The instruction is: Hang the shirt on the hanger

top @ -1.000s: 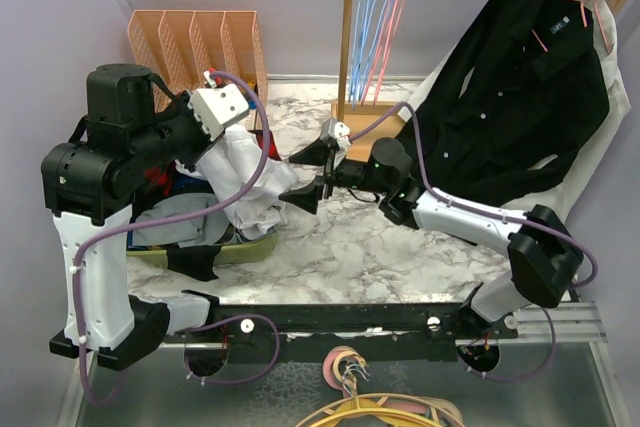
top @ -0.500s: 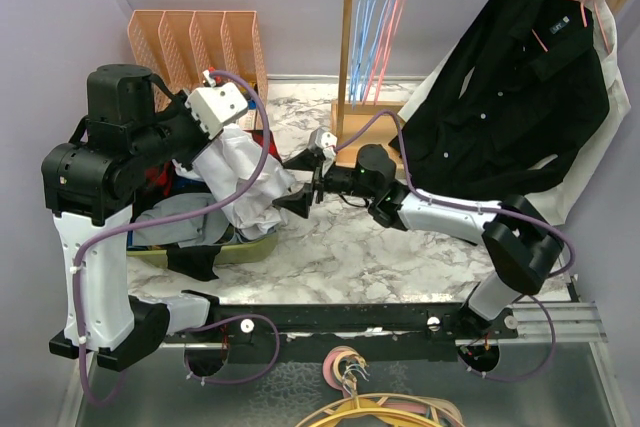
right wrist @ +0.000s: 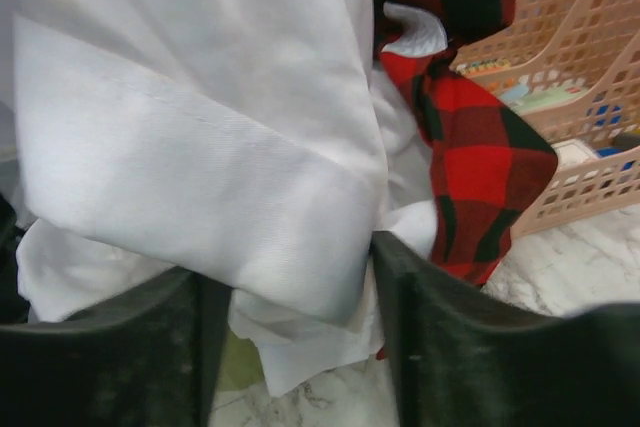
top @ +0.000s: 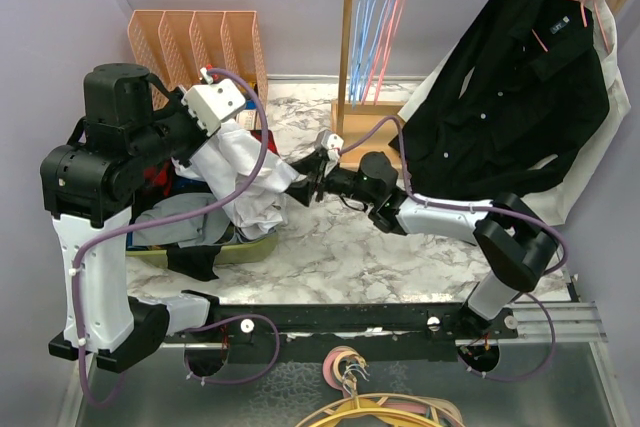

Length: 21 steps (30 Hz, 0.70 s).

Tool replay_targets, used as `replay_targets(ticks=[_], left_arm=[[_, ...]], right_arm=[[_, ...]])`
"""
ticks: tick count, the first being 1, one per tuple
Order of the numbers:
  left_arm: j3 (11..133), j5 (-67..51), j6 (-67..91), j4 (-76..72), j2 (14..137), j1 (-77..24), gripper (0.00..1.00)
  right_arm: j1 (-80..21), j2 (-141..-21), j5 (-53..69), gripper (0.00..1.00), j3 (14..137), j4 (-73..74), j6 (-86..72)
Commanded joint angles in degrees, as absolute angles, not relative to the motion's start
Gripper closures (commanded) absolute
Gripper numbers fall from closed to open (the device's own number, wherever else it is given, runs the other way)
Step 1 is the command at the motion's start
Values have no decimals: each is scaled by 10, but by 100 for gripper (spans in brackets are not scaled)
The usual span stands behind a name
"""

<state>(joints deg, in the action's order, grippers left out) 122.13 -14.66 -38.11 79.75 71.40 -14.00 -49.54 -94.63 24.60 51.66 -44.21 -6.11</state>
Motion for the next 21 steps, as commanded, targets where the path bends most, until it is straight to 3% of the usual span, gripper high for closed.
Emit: replay_targets(ticks=[1, 2, 3, 7, 11, 16, 21], left_arm=[[1237, -145, -380, 786, 706, -142, 100], [1241, -151, -381, 788, 706, -142, 100], [1244, -154, -382, 791, 706, -142, 100], [1260, -156, -386, 797, 706, -142, 100], [1296, -133, -374, 769, 710, -142, 100], [1420, -121, -340, 723, 753, -166, 100], [1585, -144, -292, 661, 825, -218, 100]], right_arm=[[-498, -946, 181, 63, 506, -558, -97], [-498, -936, 166, 87, 498, -572, -101], [-498, -925, 155, 97, 498, -571, -102], [-498, -856, 172, 99, 540, -492, -82], [-498, -764, 165, 99, 640, -323, -42], [-498, -723, 90, 99, 841, -137, 75], [-498, -748, 67, 99, 1053, -42, 162]])
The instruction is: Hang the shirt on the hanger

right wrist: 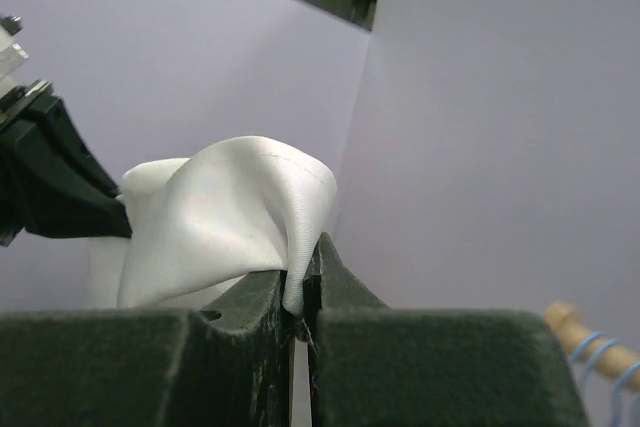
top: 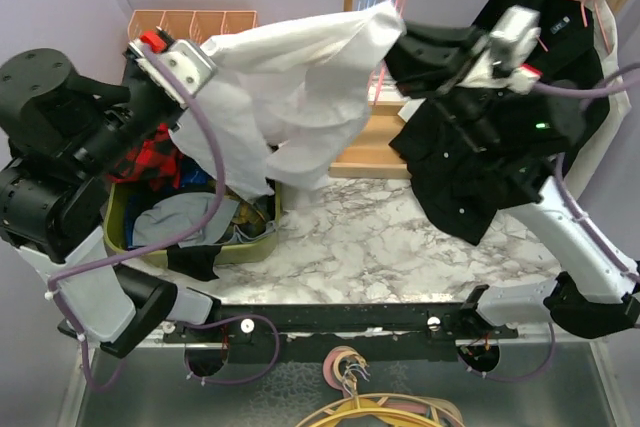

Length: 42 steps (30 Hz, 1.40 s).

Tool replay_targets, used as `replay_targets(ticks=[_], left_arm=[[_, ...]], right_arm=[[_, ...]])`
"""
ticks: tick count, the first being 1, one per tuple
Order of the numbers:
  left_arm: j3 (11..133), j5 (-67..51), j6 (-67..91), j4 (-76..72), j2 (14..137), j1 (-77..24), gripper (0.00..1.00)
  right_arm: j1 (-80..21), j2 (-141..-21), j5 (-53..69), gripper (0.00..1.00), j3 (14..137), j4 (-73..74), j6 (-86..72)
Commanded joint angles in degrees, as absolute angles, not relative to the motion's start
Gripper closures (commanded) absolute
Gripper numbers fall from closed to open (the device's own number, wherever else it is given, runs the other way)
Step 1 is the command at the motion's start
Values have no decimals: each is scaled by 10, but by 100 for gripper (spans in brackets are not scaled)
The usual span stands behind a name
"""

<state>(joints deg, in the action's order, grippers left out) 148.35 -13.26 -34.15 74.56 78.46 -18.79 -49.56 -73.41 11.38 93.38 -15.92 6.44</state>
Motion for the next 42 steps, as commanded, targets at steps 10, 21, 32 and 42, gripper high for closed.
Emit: replay_targets(ticks=[10, 21, 32, 42], left_arm=[[1741, -372, -195, 601, 966, -241, 100], [1290, -270, -345, 673, 857, -241, 100], [831, -211, -309, 473, 776, -241, 100], [895, -70, -236, 395, 909, -241, 100]], right_arm=[[-498, -776, 86, 99, 1278, 34, 218], [-498, -602, -96, 99, 726, -17, 56], [-488, -613, -81, 99, 424, -17, -125], [-316, -735, 101, 99, 419, -107, -209]])
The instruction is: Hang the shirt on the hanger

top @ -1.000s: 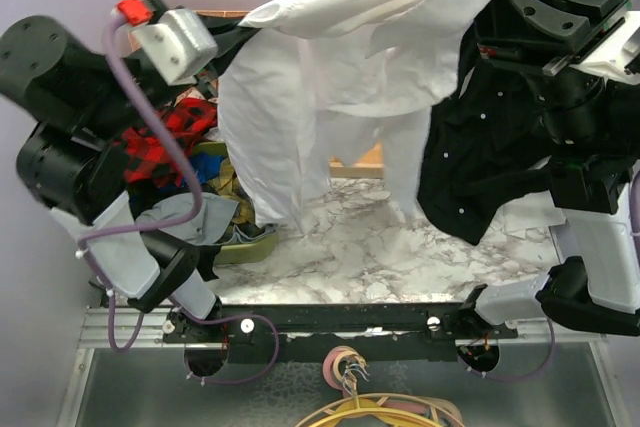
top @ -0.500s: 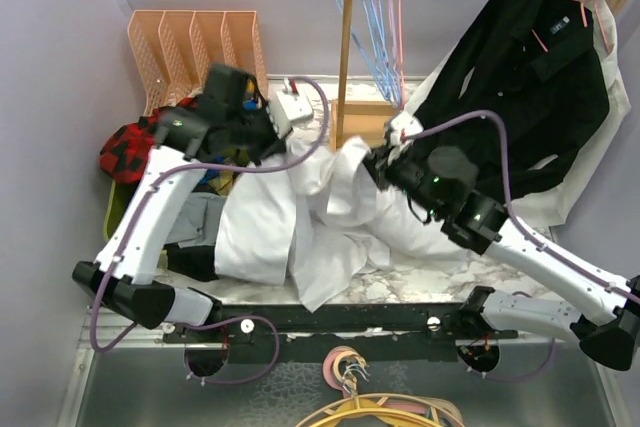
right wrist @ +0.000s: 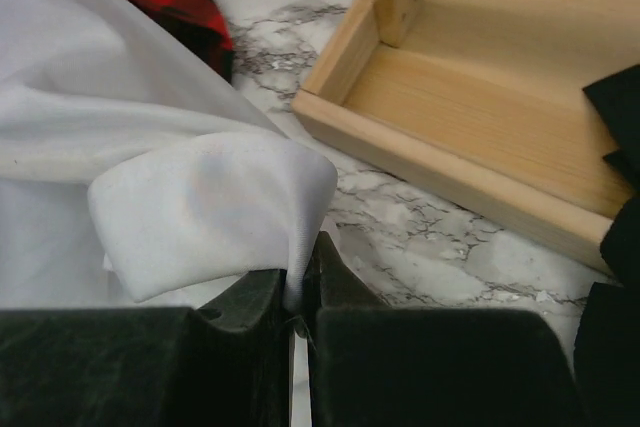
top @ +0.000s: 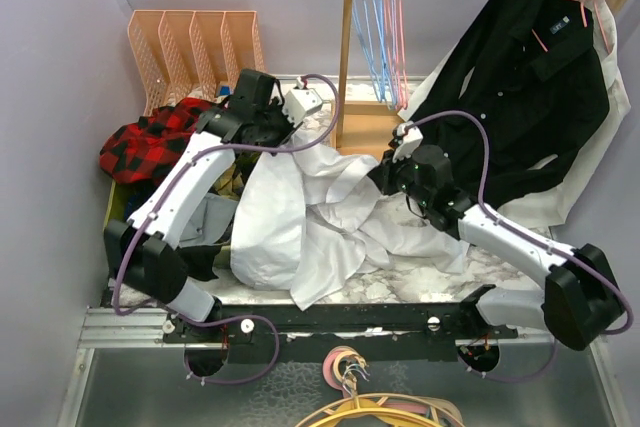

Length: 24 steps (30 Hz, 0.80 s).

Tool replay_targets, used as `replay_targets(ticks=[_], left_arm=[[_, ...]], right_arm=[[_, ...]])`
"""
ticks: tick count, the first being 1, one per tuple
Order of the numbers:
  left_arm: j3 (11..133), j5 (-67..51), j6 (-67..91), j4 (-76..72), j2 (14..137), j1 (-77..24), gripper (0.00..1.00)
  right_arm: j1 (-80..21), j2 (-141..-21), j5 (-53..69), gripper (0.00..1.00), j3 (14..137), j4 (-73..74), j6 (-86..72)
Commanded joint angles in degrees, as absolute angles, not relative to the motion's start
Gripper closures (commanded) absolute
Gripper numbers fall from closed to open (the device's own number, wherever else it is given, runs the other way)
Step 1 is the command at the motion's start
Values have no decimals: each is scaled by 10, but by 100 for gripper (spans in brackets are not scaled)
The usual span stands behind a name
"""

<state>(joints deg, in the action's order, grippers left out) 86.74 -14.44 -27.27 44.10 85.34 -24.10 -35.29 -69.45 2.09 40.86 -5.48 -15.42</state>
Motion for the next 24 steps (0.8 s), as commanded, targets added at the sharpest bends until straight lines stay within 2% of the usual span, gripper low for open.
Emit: replay_targets(ticks=[1, 2, 4, 5, 6, 7, 14, 16, 18, 21, 24], left_arm=[[904, -71, -228, 402, 924, -241, 95], [913, -71, -219, 409, 938, -241, 88], [943, -61, -204, 434, 965, -241, 62], [960, -53, -200, 453, 982, -241, 40], [976, -43, -196, 467, 992, -241, 10], [990, -32, -195, 481, 996, -241, 2], [1095, 70, -209, 590, 979, -236, 1], [1137, 60, -224, 639, 976, -224, 1], [1182, 2, -254, 705, 961, -217, 1], [1177, -72, -301, 787, 934, -218, 2], [1105, -24, -303, 770, 909, -218, 3]], right_arm=[[-315, -748, 99, 99, 429, -100, -211], [-314, -762, 97, 99, 437, -93, -216], [-312, -785, 89, 99, 452, -73, -225], [-311, -793, 83, 99, 455, -67, -228], [-311, -799, 77, 99, 455, -62, -232], [-310, -802, 72, 99, 453, -59, -236], [-298, -807, 34, 99, 435, -43, -240], [-286, -804, 33, 99, 428, -43, -240], [-274, -800, 35, 99, 421, -46, -239], [-260, -794, 37, 99, 413, -50, -232], [-250, -791, 46, 99, 407, -56, -226]])
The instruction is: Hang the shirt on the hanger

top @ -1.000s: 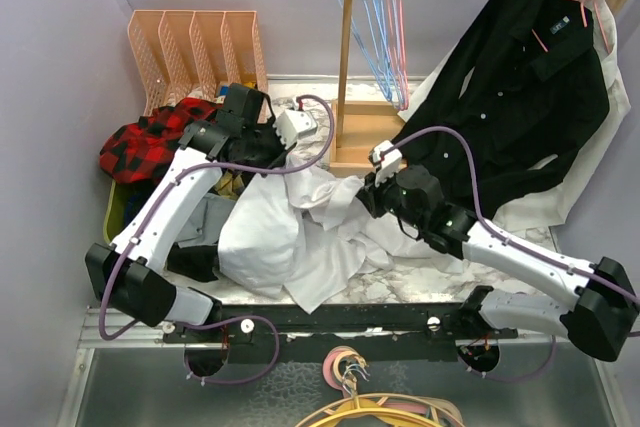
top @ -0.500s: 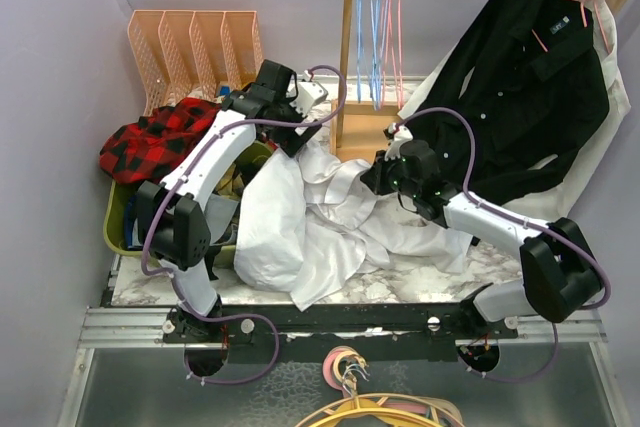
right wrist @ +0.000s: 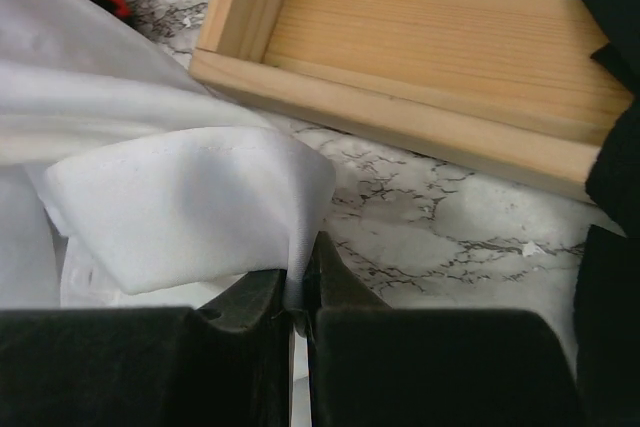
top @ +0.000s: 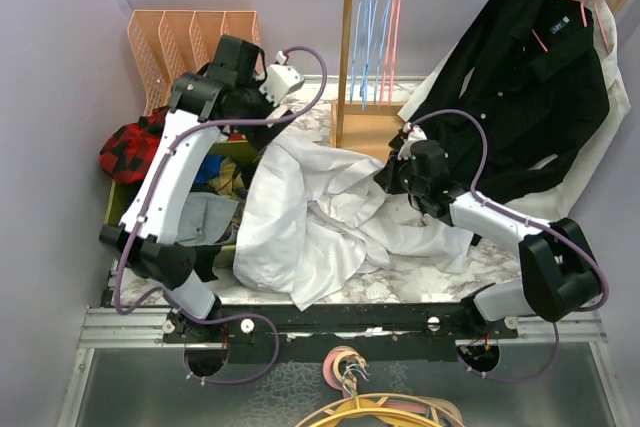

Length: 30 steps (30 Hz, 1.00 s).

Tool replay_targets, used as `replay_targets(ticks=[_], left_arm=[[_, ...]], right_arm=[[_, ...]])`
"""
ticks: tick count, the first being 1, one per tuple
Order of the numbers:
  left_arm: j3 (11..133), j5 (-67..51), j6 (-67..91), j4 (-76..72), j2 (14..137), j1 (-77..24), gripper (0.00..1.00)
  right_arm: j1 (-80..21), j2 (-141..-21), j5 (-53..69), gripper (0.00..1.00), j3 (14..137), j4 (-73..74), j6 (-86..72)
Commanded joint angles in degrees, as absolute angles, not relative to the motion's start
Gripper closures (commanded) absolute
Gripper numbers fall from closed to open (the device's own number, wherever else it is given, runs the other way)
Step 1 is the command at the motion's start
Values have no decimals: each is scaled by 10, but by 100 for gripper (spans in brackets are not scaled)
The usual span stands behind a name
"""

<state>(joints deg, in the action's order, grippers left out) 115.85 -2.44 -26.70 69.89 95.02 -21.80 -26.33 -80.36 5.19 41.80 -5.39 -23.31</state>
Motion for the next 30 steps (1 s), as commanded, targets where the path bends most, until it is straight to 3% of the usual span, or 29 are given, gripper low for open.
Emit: replay_targets(ticks=[1, 5, 10, 15, 23, 25, 26, 28, 30], left_arm=[[1090, 1, -300, 761, 906, -217, 3], [1076, 89, -281, 739, 923, -217, 1], [1149, -98, -271, 815, 948, -220, 1], [1072, -165, -281, 816, 933, -248, 1], [986, -221, -282, 814, 918, -254, 18], [973, -217, -278, 810, 922, -254, 32], [970, -213, -274, 805, 925, -254, 48], [979, -197, -261, 798, 931, -254, 95], [1014, -163, -249, 798, 937, -254, 100]], right_arm=[[-248, -791, 48, 99, 406, -57, -225], [-244, -785, 74, 99, 401, -74, -218], [-243, -772, 114, 99, 396, -99, -212], [-243, -769, 125, 99, 394, -103, -209], [-243, -769, 130, 99, 384, -110, -206], [-243, -771, 132, 99, 382, -114, -207], [-243, -772, 132, 99, 381, -115, -208], [-243, -773, 134, 99, 380, -118, -210], [-243, -773, 134, 99, 378, -118, -210]])
